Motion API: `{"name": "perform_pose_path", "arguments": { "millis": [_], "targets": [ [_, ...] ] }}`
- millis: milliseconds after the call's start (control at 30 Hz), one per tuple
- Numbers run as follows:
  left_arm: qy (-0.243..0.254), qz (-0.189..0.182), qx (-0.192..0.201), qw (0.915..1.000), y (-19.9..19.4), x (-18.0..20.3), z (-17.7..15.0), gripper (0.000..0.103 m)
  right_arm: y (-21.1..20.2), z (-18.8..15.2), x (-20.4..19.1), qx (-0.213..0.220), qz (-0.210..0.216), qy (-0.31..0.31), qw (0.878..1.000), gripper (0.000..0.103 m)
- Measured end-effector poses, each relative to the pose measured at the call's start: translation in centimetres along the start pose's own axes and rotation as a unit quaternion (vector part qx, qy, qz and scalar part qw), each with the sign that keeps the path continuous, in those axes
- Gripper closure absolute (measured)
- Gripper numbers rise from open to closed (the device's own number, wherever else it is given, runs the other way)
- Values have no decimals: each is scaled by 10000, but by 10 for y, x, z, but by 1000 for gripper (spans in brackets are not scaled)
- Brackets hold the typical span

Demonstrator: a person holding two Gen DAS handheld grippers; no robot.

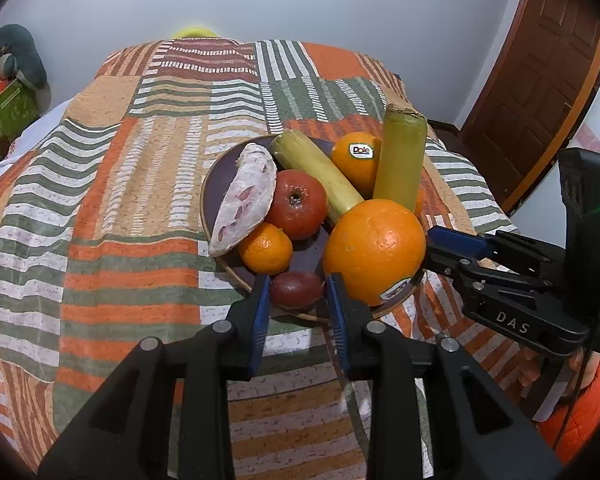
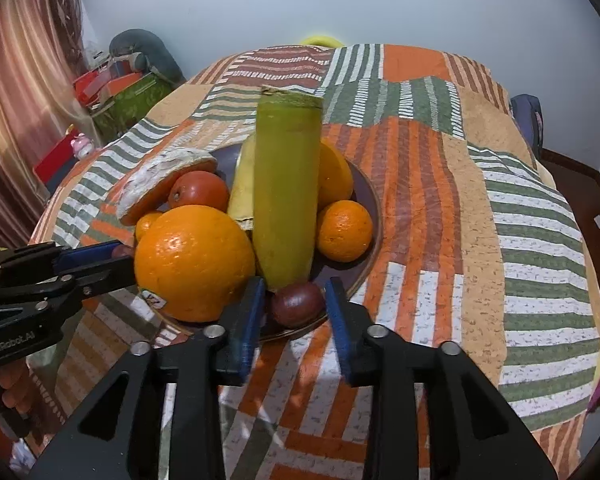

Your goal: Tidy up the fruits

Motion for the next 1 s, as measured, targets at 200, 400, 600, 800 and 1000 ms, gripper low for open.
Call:
{"name": "perform_pose_path", "arguments": {
  "millis": [200,400,600,800,1000],
  "targets": [
    [0,51,25,10000,-4,0,1,69,-7,4,7,122,-95,36,9999,59],
    [36,154,345,9993,-40,2,14,69,-40,22,5,448,-246,-36,9987,59],
    [165,232,1159,9929,-118,18,50,69,-118,66,-15,1284,-284,-138,9912,59],
    [364,295,2178,9749,-218,41,85,69,-204,100,-43,2173,-174,-202,9757,59],
    [571,308,3010,9514,-305,66,99,69,-279,119,-74,2964,-21,-297,9546,59]
  ]
}}
Point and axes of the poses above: each gripper's, at about its wrist camera, not at the fingertips, and y roughly the way its jaws point, x to its right, z to its top, the point moved 9 cm from there along y, roughly the way its jaws point, and after that the axes turned 12 degrees about x, right-handed, at the moved point
